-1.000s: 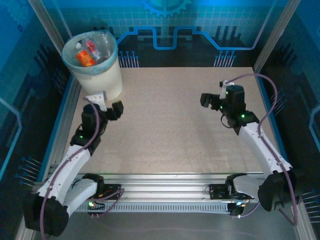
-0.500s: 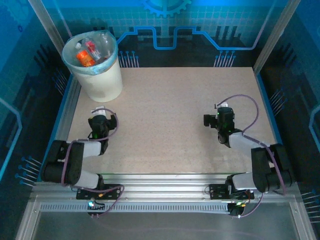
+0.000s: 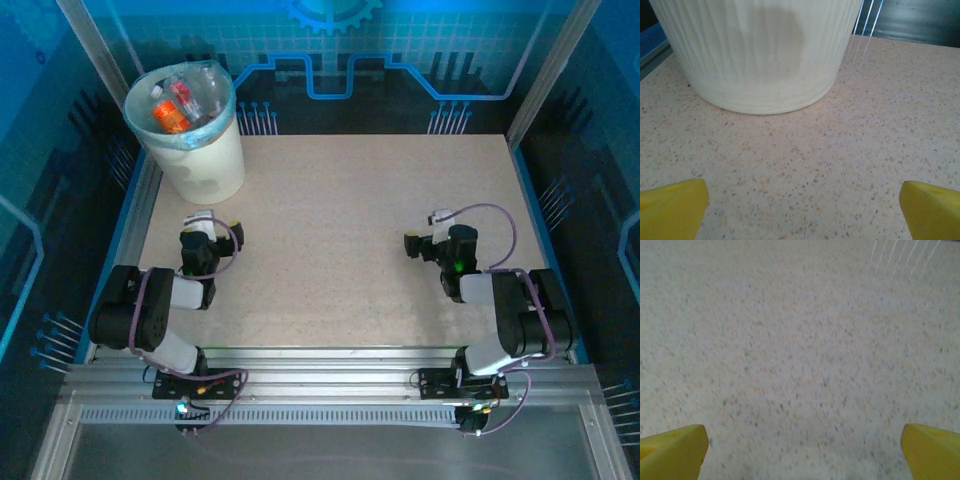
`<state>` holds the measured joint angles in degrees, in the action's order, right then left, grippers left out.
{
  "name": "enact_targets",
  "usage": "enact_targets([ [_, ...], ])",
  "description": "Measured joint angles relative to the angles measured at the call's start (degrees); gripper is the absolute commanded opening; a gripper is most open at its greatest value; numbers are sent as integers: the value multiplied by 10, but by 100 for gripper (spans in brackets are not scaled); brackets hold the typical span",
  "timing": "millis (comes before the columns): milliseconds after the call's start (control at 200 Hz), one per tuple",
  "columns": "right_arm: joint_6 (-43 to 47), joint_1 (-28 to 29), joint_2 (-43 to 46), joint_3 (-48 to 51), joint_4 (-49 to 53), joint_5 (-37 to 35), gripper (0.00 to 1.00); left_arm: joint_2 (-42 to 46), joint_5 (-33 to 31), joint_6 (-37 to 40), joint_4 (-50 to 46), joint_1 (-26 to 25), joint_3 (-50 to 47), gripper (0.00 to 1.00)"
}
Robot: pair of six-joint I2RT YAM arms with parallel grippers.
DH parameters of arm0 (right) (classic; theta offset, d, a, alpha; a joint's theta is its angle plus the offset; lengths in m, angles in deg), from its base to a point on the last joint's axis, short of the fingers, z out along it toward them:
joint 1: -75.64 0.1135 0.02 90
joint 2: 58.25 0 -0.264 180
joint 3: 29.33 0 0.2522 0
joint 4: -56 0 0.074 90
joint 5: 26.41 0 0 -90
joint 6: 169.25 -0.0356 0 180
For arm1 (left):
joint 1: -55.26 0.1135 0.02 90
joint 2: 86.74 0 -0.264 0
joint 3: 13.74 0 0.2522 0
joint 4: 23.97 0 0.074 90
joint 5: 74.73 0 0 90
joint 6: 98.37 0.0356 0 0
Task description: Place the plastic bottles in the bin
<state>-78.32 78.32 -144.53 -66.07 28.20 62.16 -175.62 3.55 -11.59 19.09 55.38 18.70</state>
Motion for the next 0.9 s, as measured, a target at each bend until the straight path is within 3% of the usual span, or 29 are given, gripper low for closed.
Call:
enact_targets([
  [900, 0, 0, 0, -11, -1, -2, 100, 0, 18, 9, -26, -4, 15, 99],
])
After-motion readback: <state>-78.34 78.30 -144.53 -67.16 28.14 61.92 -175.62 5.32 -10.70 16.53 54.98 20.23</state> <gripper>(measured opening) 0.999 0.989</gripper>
